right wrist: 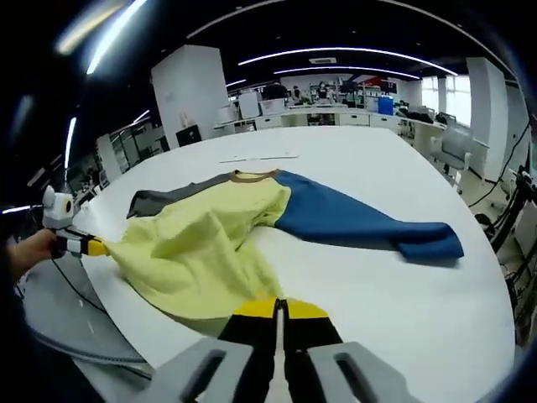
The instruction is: Fold the garment on the visible template until the final outline fits inside the template.
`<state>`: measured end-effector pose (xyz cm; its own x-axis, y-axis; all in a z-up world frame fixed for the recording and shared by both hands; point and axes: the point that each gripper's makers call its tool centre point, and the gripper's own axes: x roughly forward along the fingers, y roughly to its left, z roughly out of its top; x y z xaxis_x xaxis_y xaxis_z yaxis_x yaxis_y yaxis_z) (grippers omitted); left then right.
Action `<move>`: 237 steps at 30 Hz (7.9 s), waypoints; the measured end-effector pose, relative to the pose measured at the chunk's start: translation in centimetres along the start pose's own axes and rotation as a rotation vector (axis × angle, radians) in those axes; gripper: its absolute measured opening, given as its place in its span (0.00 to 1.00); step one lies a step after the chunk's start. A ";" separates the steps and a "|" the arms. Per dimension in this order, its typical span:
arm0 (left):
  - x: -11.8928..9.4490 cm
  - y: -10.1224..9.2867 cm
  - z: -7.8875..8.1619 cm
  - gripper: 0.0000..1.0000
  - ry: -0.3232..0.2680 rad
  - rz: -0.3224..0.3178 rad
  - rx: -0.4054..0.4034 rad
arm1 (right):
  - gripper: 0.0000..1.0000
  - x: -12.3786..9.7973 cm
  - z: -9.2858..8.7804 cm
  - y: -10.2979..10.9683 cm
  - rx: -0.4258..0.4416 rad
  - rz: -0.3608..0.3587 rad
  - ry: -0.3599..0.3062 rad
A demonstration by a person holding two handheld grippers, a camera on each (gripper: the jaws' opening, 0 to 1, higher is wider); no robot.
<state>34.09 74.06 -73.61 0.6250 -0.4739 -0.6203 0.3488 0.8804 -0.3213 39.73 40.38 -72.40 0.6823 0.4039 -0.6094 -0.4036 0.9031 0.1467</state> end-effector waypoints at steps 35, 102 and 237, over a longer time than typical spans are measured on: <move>-1.0 0.0 -4.7 0.00 0.163 -0.016 -0.098 | 0.00 -3.2 -8.1 1.0 0.026 -0.069 0.115; -2.3 -0.3 3.2 0.97 -0.166 0.081 0.278 | 0.31 8.9 7.0 -1.4 -0.173 0.141 -0.003; -3.4 1.9 4.0 0.78 -0.175 0.188 0.205 | 0.23 5.6 2.1 -20.4 0.379 -0.572 0.143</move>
<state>35.40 77.28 -69.29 0.7962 -0.3145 -0.5169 0.3382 0.9397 -0.0510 53.01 24.52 -77.15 0.6270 -0.1500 -0.7644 0.2532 0.9672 0.0179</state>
